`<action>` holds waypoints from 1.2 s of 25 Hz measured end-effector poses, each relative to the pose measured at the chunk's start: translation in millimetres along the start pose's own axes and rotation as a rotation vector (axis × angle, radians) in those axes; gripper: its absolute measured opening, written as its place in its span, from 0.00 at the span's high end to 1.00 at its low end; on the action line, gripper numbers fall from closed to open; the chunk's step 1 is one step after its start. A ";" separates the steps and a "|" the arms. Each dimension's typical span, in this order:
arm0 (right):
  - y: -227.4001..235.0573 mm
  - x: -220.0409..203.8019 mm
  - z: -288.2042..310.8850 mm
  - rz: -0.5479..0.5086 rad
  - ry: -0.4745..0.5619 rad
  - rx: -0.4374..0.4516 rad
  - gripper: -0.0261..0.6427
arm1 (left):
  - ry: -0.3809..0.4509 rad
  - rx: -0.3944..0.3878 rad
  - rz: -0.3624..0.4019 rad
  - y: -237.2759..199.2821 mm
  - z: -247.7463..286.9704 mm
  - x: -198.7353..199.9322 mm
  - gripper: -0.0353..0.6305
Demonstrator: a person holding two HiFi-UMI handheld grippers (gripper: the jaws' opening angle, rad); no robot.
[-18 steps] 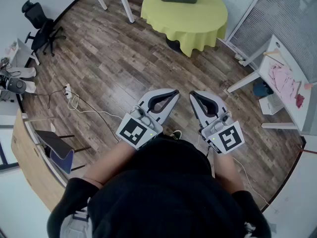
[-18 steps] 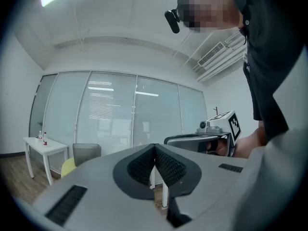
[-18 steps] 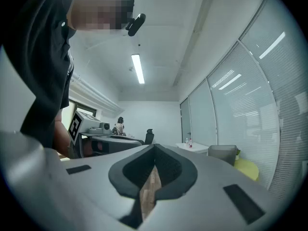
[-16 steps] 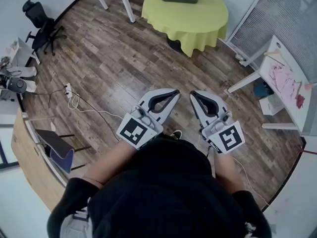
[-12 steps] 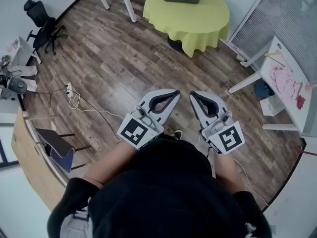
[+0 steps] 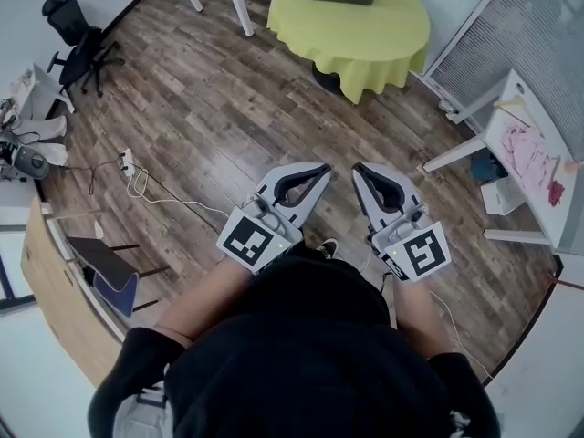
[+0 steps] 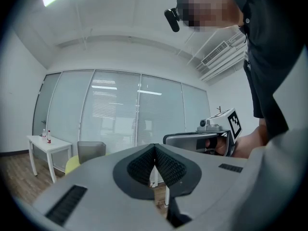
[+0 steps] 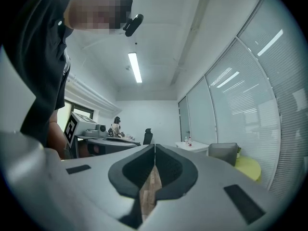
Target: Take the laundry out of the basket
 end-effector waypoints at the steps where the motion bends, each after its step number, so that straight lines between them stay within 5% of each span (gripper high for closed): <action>1: 2.2 0.5 4.6 0.003 0.000 0.000 0.93 | 0.001 -0.001 0.001 -4.6 1.4 0.0 0.94; 30: 42.3 16.1 234.3 -0.014 -0.017 -0.077 0.93 | 0.052 -0.068 -0.010 -248.2 10.9 -7.9 0.94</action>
Point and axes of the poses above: the fingertips, and each gripper's own axes: z forward along the fingers, y to its right, x out of its top, the point moved 8 cm from there along -z, backward along the fingers, and after that the axes turned 7 degrees about z, right-handed, at the moved point
